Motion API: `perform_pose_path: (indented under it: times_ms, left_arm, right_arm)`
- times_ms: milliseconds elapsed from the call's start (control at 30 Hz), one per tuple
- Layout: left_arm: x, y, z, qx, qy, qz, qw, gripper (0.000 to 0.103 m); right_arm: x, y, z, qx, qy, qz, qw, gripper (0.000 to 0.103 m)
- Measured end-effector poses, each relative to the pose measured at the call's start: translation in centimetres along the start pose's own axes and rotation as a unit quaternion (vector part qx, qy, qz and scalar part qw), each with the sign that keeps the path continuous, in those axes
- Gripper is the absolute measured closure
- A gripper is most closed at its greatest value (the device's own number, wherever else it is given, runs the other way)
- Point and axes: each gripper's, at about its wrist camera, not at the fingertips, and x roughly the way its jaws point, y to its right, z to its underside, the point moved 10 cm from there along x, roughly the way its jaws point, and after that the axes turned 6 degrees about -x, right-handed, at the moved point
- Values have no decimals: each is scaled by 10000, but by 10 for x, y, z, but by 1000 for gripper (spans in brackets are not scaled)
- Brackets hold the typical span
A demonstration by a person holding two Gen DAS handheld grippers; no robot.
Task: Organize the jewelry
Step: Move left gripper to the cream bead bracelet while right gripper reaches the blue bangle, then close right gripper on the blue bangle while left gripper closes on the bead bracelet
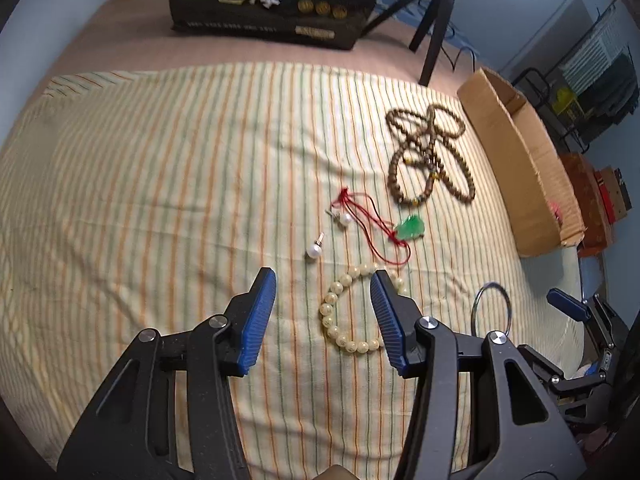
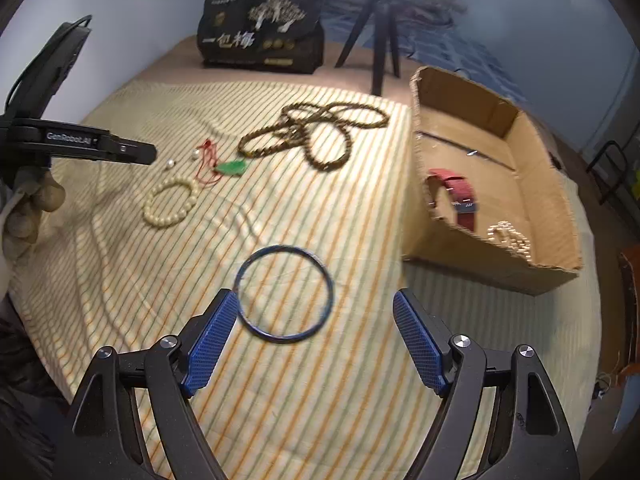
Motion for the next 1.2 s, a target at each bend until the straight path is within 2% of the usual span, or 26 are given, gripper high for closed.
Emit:
perform_pose_path:
  times_ms: [67, 167, 367, 533, 600, 767, 933, 1033, 1067, 1100, 1200]
  left_arm:
    - [5, 3, 4, 67, -76, -10, 9999, 52]
    - [14, 6, 9, 122, -195, -20, 9997, 60]
    - [21, 7, 9, 284, -203, -122, 9993, 62]
    - [27, 7, 5, 477, -118, -320, 9983, 73]
    - [28, 8, 4, 576, -58, -389, 9976, 82]
    - [30, 9, 3, 763, 59, -525, 9957, 92]
    - [30, 11, 1, 719, 66, -501, 9961, 93]
    - [27, 10, 1, 643, 67, -446, 9969, 94]
    - [27, 10, 0, 629, 70, -431, 9971, 94]
    - [26, 11, 0, 623, 78, -421, 9971, 94]
    - [21, 13, -1, 600, 123, -371, 9974, 94]
  right_arm:
    - [6, -6, 1, -48, -84, -91, 9999, 23]
    - [16, -12, 5, -137, -222, -142, 9996, 23]
    - [34, -12, 9, -109, -456, -165, 9988, 23]
    - [41, -12, 10, -56, -554, -286, 9980, 23]
    - [44, -14, 10, -108, -572, -265, 9980, 23]
    - [46, -17, 9, -159, -608, -258, 9977, 23]
    - [48, -21, 9, -365, -645, -138, 9972, 23]
    - [48, -21, 9, -345, -674, -206, 9969, 23]
    - [47, -21, 9, -317, -678, -241, 9969, 24]
    - [47, -20, 10, -297, -679, -281, 9969, 31]
    - [45, -20, 9, -271, -672, -319, 9969, 32]
